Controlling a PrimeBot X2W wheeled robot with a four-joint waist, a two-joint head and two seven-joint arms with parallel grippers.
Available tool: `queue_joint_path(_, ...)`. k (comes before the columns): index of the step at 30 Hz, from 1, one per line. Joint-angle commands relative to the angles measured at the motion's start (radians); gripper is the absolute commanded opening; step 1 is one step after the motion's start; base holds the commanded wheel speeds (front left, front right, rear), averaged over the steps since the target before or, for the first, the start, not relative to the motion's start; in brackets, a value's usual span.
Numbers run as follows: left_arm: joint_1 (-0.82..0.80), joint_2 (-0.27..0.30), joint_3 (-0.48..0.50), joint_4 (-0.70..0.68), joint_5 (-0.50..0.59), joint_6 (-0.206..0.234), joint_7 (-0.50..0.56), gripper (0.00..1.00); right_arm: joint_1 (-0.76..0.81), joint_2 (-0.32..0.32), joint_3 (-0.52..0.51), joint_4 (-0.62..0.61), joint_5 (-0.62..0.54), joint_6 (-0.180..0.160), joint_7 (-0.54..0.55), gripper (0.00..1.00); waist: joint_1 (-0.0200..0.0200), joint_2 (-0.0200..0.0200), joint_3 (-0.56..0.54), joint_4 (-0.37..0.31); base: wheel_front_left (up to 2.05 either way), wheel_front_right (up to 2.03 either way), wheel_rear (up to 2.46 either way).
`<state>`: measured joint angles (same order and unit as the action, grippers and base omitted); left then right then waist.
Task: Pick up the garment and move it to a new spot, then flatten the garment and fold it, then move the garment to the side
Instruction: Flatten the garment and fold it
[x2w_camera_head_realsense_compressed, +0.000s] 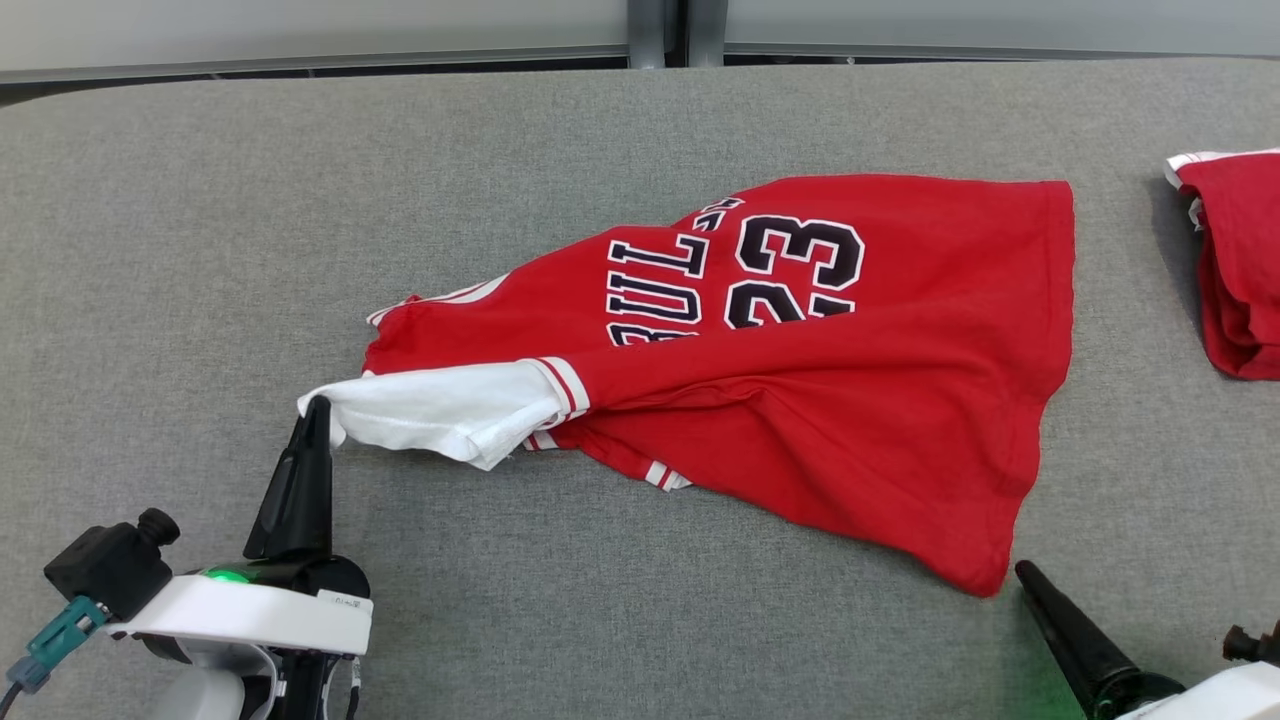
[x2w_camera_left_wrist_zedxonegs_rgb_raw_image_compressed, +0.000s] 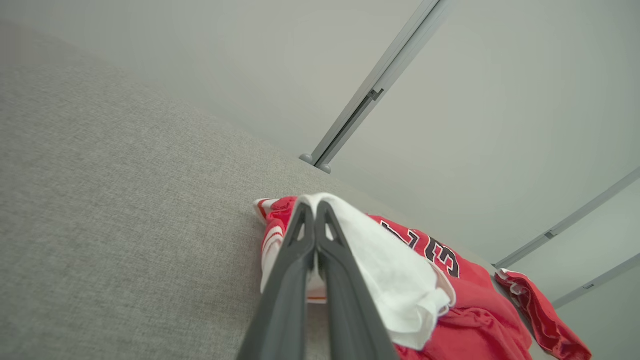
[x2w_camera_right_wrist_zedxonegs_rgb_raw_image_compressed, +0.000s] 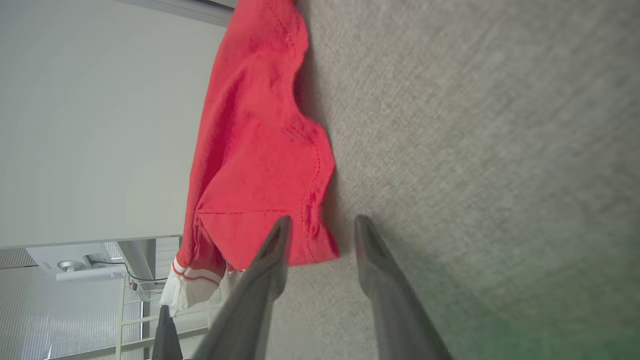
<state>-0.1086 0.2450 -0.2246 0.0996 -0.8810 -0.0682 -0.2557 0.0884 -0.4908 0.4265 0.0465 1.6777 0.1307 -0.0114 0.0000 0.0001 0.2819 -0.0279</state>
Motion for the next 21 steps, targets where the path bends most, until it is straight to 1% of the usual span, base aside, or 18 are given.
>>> queue_joint_path(1,0.000,0.003,0.007,0.001,-0.002,-0.004,-0.002,0.00,0.007,-0.009,-0.014,-0.008,0.009,0.000,0.014,1.00,0.0000,-0.0001,-0.002,-0.001,0.00,0.00,0.00)
queue_joint_path(4,0.000,0.002,0.005,0.002,0.001,-0.005,-0.003,0.00,0.010,-0.012,-0.036,-0.013,0.033,0.000,0.051,1.00,0.0000,-0.0001,0.000,0.001,0.00,0.00,0.00)
queue_joint_path(8,-0.017,0.000,-0.007,0.004,0.007,-0.008,0.000,0.00,-0.005,0.004,-0.064,-0.002,0.071,0.000,0.107,1.00,0.0000,-0.0001,0.009,0.016,0.00,0.00,0.00)
queue_joint_path(12,-0.023,-0.001,-0.007,0.011,0.010,-0.009,0.000,0.00,-0.016,0.020,-0.080,0.016,0.072,0.000,0.149,1.00,0.0000,-0.0001,0.018,0.033,0.00,0.00,0.00)
queue_joint_path(13,-0.024,-0.001,-0.006,0.012,0.010,-0.010,0.000,0.00,-0.019,0.023,-0.083,0.022,0.067,-0.001,0.159,0.96,0.0000,-0.0001,0.019,0.037,0.00,0.00,0.00)
queue_joint_path(14,-0.025,-0.002,-0.007,0.013,0.009,-0.011,-0.001,0.00,-0.021,0.028,-0.084,0.027,0.065,-0.001,0.168,0.74,0.0000,-0.0001,0.021,0.040,0.00,0.00,0.00)
queue_joint_path(15,-0.026,-0.002,-0.007,0.015,0.009,-0.011,-0.001,0.00,-0.022,0.033,-0.087,0.029,0.061,-0.001,0.175,0.46,0.0000,-0.0001,0.022,0.043,0.00,0.00,0.00)
queue_joint_path(16,-0.026,-0.003,-0.006,0.016,0.009,-0.012,-0.001,0.00,-0.023,0.037,-0.090,0.032,0.057,-0.001,0.182,0.07,0.0000,-0.0001,0.023,0.045,0.00,0.00,0.00)
queue_joint_path(17,-0.026,-0.003,-0.005,0.017,0.008,-0.011,-0.002,0.00,-0.025,0.040,-0.093,0.032,0.052,-0.001,0.186,0.00,0.0000,-0.0001,0.023,0.047,0.00,0.00,0.00)
queue_joint_path(21,-0.030,-0.005,0.001,0.021,0.008,-0.014,-0.004,0.00,-0.029,0.049,-0.119,0.018,0.024,0.000,0.185,0.00,0.0000,-0.0001,0.024,0.047,0.00,0.00,0.00)
